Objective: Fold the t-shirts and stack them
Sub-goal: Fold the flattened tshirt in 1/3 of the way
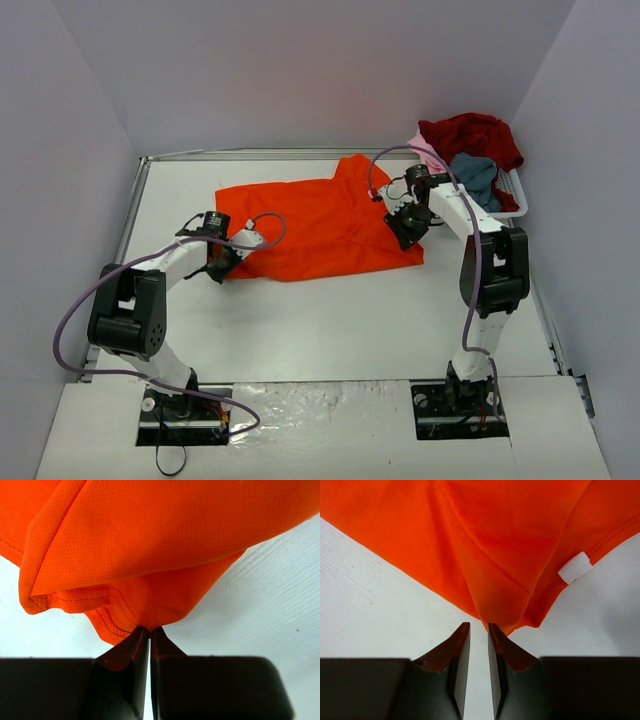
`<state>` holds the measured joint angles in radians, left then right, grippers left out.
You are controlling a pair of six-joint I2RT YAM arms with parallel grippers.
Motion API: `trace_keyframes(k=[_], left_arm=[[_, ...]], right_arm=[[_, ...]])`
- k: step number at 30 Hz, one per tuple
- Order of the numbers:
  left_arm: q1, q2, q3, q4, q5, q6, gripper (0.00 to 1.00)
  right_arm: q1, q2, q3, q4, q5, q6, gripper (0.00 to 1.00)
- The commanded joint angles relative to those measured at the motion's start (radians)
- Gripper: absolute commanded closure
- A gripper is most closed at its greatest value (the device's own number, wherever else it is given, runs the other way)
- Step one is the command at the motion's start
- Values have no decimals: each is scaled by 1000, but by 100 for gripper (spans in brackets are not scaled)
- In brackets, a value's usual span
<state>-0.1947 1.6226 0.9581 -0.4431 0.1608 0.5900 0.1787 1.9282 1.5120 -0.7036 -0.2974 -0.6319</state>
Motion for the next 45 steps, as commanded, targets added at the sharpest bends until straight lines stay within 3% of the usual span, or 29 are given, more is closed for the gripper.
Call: trace_keyframes(k=[1,6,10,15,20,45], left_arm=[[6,-50,21,-29,20,8,98],[9,-56,21,-32,20,8,98],[8,-64,13,-29,20,7,98],[9,-66,4,-22,14,10,98],[9,-69,-2,-17,14,10,97],[14,-73,-4,-26,11,25,98]], right_arm=[[-12,-37,-21,-53,-23,-15,83],[-16,-31,-38,-63,-25,-22,73],[-24,-21,-41,-62,-13,-25,71],[-39,24,-30,-59,9,-25,76],[-67,63,-19,-59,17,-28,91],[-102,215,-13,-13,76,-28,97]])
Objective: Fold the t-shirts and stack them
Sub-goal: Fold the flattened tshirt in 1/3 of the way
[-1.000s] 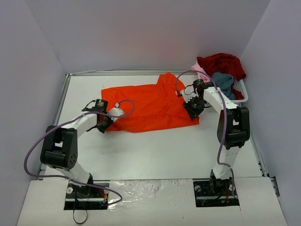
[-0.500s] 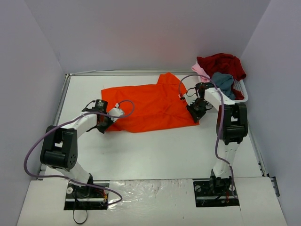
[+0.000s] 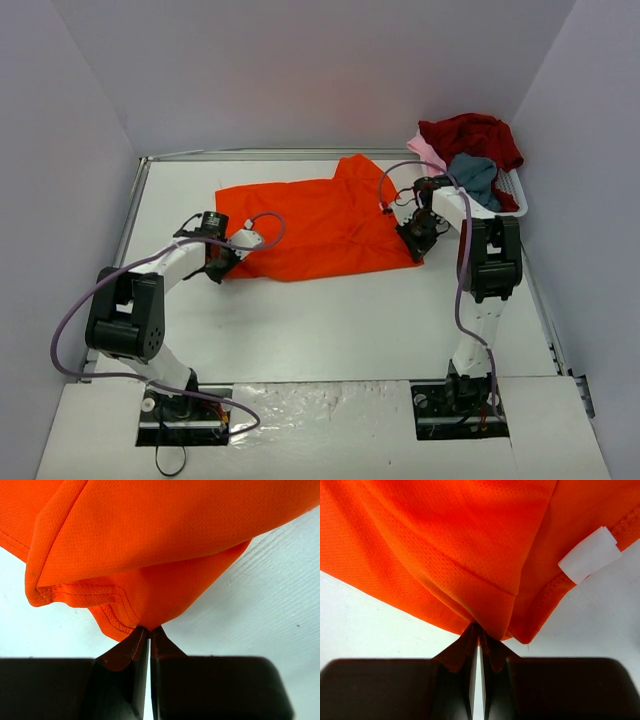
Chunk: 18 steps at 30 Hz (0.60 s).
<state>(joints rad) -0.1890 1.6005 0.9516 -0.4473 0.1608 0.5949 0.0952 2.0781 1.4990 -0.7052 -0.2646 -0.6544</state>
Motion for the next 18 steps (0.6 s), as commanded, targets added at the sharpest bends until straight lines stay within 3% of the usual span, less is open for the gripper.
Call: trace_keyframes(k=[1,18], left_arm=[[8,-53,3,-30,8,28,98],[54,-139,-57,-67,-76,134,98]], right_arm=[[-20,68,3,-10,47,-4,98],[-55,100,18,-7,54,-8,100]])
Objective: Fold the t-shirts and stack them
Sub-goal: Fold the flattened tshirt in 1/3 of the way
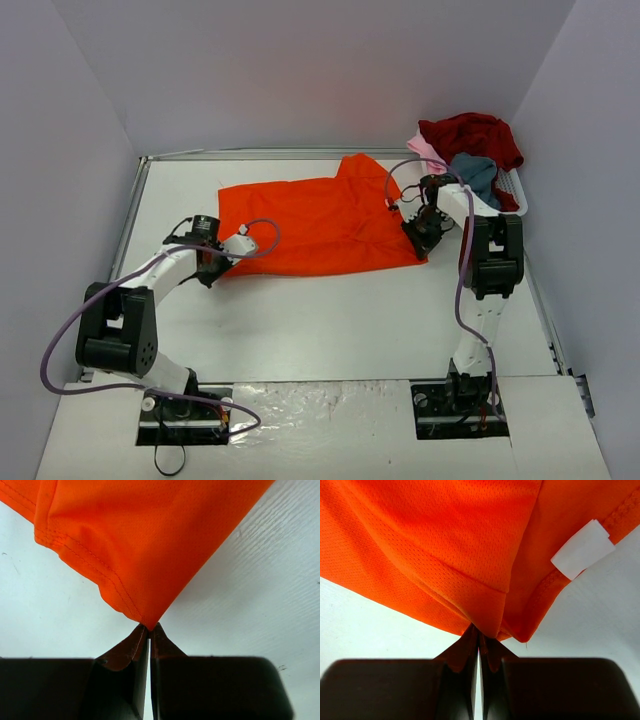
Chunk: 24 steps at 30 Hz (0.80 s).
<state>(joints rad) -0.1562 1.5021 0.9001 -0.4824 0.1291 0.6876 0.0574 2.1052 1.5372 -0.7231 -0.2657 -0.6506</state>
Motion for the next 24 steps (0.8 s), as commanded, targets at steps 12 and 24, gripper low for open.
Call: trace_keyframes(k=[12,24], left_arm=[[67,-63,-44,-13,-78,101,98],[78,-59,-89,16,-100,102,96]], right_arm=[[-28,73,-23,13,62,-9,100],[-27,70,-37,13,48,-9,100]])
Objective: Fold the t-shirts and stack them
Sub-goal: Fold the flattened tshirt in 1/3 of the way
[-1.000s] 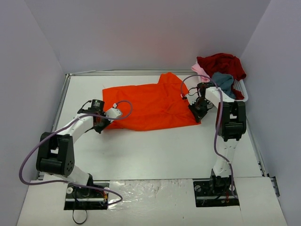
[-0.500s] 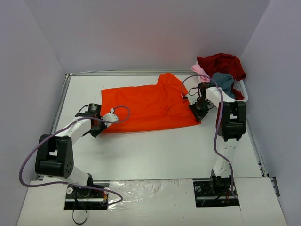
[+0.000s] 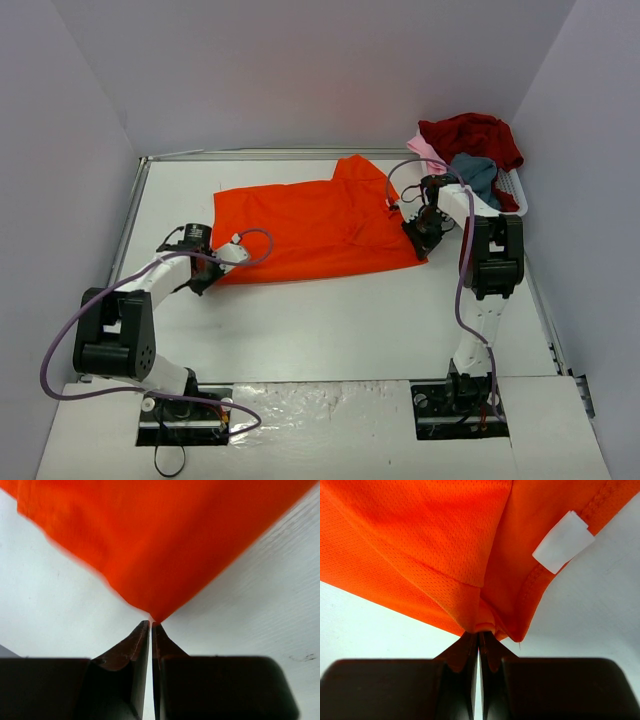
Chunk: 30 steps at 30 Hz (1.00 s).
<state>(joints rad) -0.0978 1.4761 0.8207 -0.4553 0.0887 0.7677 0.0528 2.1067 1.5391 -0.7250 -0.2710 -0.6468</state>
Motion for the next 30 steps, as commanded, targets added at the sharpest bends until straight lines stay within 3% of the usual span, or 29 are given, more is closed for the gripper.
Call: trace_keyframes(k=[1,8,25,30], left_arm=[[20,-33,-11,-13,-60,21,93],[20,-54,-28,-28,-67,24,87],[21,-191,80,-115,-75,-25,86],[21,-227,104,-123,-75,-53,85]], right_arm=[[-22,67,-37,13,50,-13,100],[-22,64,-46,16,35,-17,100],[-22,-17,-30,-14,-80,-47,100],[-18,-57,-17,-57,-91,-63,96]])
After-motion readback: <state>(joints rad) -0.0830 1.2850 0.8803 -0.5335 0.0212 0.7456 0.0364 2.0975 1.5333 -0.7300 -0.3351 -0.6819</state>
